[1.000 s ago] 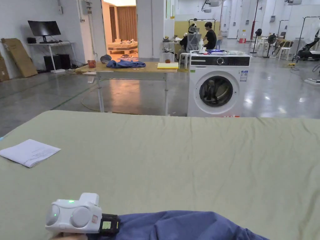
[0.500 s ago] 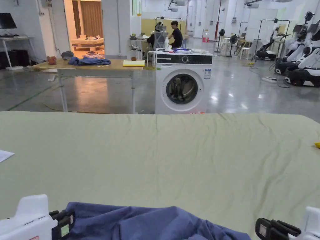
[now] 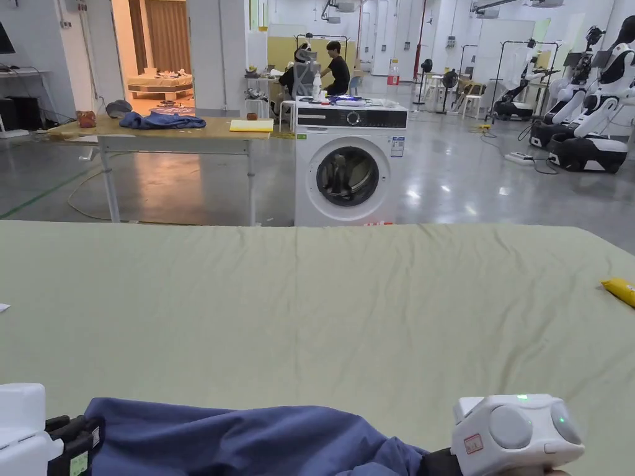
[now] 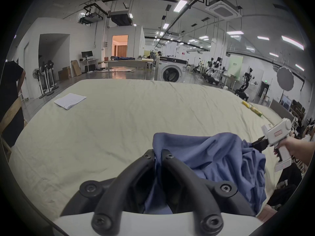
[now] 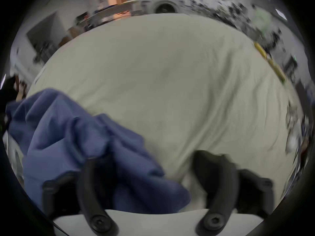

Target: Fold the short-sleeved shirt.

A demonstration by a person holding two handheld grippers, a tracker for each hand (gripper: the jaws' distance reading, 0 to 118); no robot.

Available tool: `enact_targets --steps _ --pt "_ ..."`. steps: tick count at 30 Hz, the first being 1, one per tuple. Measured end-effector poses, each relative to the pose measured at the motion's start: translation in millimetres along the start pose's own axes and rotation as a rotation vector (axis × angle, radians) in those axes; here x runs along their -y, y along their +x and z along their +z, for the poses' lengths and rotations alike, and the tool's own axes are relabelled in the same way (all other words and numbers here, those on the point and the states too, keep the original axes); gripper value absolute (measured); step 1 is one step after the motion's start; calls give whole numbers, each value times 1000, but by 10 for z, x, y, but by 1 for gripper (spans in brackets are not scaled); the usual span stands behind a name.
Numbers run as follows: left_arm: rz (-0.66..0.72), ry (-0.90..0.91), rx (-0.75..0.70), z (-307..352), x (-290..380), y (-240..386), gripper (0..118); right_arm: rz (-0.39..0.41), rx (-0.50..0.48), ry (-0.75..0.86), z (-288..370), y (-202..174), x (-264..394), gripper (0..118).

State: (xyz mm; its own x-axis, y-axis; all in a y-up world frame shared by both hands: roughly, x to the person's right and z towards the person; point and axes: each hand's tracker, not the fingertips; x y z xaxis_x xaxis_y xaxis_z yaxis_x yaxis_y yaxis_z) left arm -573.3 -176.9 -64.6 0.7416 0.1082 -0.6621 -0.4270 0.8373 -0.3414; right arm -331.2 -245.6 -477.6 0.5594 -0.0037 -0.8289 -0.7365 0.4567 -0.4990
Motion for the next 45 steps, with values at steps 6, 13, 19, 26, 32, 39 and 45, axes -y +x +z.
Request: enact_targets --steps 6,13,19,26,32,39,45 --pt "-36 -21 -9 112 -64 -51 1 32 -149 123 625 37 88 5" --pt "-51 125 12 735 -640 41 1 -23 -136 417 1825 304 5 5" --pt "-103 259 15 1263 -1296 254 1 -10 -76 587 2886 406 -215 5" --pt "-124 356 37 1609 -2012 552 1 0 -3 724 3817 461 -638 5" --pt "-123 404 6 1438 -2638 653 1 34 116 809 4185 510 -1256 5" --pt "-44 481 -18 1044 -3338 672 1 46 235 893 4420 487 -2084 5" --pt "-49 522 -65 643 -3818 658 1 49 290 955 4401 431 -2680 5"
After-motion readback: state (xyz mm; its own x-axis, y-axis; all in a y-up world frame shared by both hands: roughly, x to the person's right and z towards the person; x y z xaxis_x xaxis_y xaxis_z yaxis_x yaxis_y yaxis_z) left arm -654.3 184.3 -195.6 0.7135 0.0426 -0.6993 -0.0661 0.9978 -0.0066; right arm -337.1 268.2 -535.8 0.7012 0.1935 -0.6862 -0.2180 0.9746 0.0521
